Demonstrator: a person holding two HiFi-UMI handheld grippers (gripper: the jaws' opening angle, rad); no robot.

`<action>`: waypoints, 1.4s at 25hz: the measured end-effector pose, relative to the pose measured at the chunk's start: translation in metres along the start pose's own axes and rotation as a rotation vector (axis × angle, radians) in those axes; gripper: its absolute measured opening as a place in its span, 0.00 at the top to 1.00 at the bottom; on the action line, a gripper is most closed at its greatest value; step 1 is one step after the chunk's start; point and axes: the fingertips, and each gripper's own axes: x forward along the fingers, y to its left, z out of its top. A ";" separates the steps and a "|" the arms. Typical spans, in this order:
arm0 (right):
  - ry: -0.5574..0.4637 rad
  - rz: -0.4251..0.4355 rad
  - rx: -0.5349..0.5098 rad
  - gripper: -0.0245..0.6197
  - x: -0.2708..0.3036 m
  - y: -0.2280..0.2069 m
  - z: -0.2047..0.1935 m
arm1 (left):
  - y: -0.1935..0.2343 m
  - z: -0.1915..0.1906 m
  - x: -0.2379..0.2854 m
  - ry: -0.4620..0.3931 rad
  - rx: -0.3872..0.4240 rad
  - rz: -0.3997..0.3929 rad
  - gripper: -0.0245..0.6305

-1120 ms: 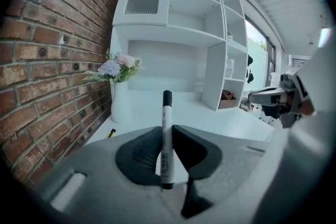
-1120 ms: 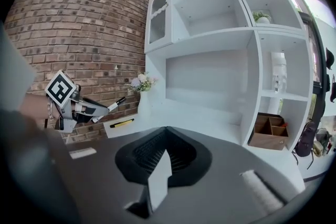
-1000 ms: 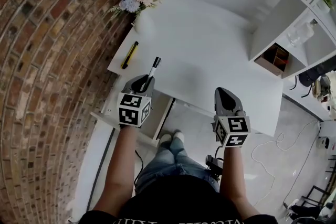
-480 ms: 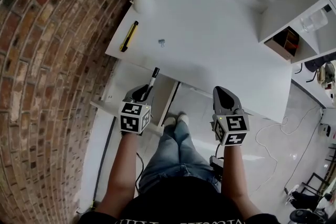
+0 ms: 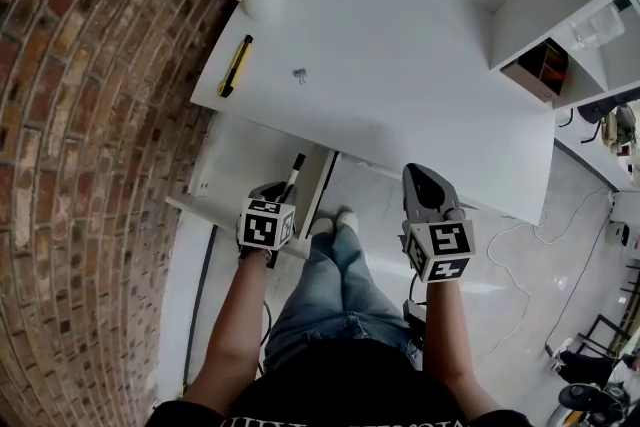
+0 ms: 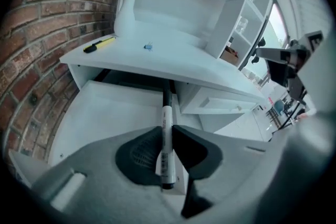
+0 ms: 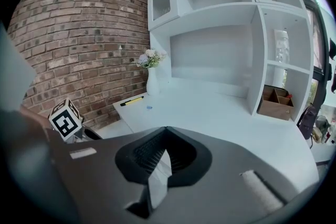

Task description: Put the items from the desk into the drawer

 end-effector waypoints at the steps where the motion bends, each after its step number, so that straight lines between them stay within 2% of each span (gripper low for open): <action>1: 0.002 -0.001 -0.002 0.95 0.000 -0.001 0.000 | 0.002 -0.003 0.007 0.020 -0.004 0.002 0.86; 11: 0.029 -0.040 -0.004 0.95 0.004 -0.012 -0.004 | 0.018 -0.026 0.075 0.224 -0.022 -0.005 0.86; 16: 0.038 -0.056 0.003 0.95 0.013 -0.020 -0.005 | 0.022 -0.039 0.106 0.289 -0.023 -0.012 0.86; 20: 0.040 -0.057 0.004 0.95 0.019 -0.021 -0.004 | 0.033 -0.050 0.119 0.353 -0.011 0.019 0.86; 25: 0.056 -0.070 0.022 0.95 0.022 -0.025 -0.009 | 0.029 -0.060 0.137 0.372 -0.051 -0.022 0.86; 35: 0.080 -0.066 0.012 0.95 0.024 -0.026 -0.014 | 0.026 -0.084 0.154 0.449 -0.122 -0.044 0.86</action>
